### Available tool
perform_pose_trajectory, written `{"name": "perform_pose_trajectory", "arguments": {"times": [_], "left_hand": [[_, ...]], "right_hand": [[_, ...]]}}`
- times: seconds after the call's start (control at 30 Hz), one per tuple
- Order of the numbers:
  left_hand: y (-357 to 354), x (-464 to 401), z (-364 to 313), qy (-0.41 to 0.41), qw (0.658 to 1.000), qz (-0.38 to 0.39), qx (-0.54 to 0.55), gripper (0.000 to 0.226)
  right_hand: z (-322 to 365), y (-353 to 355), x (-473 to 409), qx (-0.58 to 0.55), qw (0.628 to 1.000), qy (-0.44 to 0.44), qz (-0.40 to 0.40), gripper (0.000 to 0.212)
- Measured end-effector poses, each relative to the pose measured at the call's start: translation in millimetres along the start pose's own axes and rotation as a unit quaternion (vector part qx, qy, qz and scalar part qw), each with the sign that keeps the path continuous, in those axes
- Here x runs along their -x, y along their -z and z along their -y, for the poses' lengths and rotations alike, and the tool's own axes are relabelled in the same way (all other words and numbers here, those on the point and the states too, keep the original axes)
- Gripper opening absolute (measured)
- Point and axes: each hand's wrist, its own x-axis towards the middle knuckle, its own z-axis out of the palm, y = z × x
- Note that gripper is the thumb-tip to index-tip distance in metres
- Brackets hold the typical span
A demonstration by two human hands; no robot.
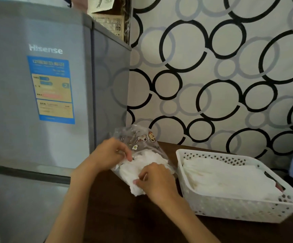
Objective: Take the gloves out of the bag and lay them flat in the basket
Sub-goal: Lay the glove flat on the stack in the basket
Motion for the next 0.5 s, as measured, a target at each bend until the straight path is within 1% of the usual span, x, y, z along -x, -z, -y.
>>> {"name": "perform_pose_trajectory", "arguments": {"times": [0.07,0.1,0.23,0.37,0.43,0.5], "left_hand": [[4,3,-4,-0.004,0.999,-0.031,0.021,0.06],[5,3,-5,-0.008,0.999,-0.042,0.027,0.057],[7,4,-11,-0.019,0.997,-0.06,0.048,0.049],[8,5,-16,-0.013,0.994,-0.073,0.081,0.052],[8,4,-16,-0.01,0.993,-0.081,0.082,0.051],[7,5,-16,-0.004,0.994,-0.077,0.072,0.045]], "right_hand": [[-3,13,-2,-0.057,0.997,-0.005,-0.045,0.012],[-4,19,-2,-0.078,0.995,-0.006,-0.06,0.01],[-6,31,-9,-0.085,0.994,-0.01,-0.072,0.029],[0,33,-17,-0.08,0.987,0.013,-0.135,0.027],[4,31,-21,-0.07,0.99,0.026,-0.117,0.024],[4,30,-26,-0.087,0.994,0.036,-0.062,0.028]]}}
